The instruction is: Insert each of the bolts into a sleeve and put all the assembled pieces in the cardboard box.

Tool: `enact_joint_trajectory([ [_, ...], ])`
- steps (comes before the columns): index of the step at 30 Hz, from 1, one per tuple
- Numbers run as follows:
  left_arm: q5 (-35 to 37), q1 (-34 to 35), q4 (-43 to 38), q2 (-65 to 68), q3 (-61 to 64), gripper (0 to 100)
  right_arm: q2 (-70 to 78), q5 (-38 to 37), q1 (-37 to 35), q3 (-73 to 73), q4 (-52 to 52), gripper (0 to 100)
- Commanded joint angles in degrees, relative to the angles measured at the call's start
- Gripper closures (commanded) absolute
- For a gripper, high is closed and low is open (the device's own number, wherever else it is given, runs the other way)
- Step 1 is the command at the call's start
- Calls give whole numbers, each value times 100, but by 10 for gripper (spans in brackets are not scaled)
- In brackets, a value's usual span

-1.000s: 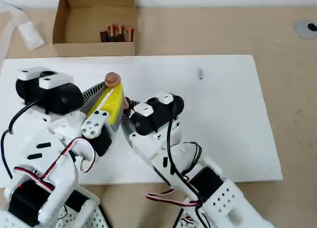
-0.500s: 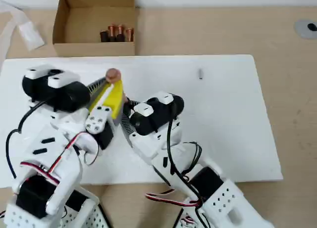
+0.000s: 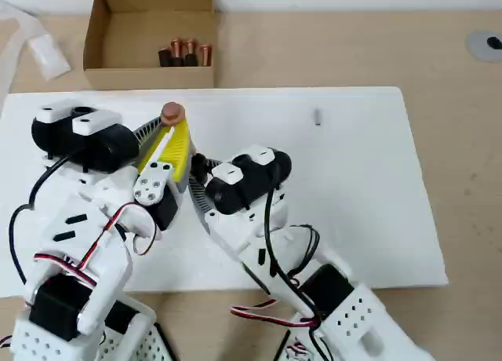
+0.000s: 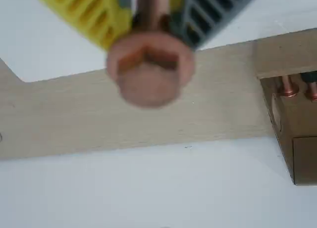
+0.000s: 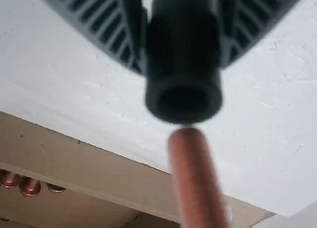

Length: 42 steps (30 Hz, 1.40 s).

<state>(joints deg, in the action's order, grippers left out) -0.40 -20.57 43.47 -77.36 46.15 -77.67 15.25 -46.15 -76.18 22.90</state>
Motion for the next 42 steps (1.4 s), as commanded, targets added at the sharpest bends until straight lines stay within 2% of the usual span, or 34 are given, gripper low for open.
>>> enact_joint_trajectory([
  [1,0,-97,-114,4,-79,995,4,44,-66,40,-123,989],
  [6,0,-387,141,13,-167,996,4,44,-57,31,-123,989],
  [24,-53,-343,167,13,193,996,-4,44,-57,48,-123,989],
  [28,-325,-343,149,13,273,996,-4,44,-57,48,-123,989],
  [34,-352,18,123,13,273,995,-4,44,-57,48,-132,989],
  [42,-316,-246,738,13,273,984,-4,44,-57,48,-158,989],
])
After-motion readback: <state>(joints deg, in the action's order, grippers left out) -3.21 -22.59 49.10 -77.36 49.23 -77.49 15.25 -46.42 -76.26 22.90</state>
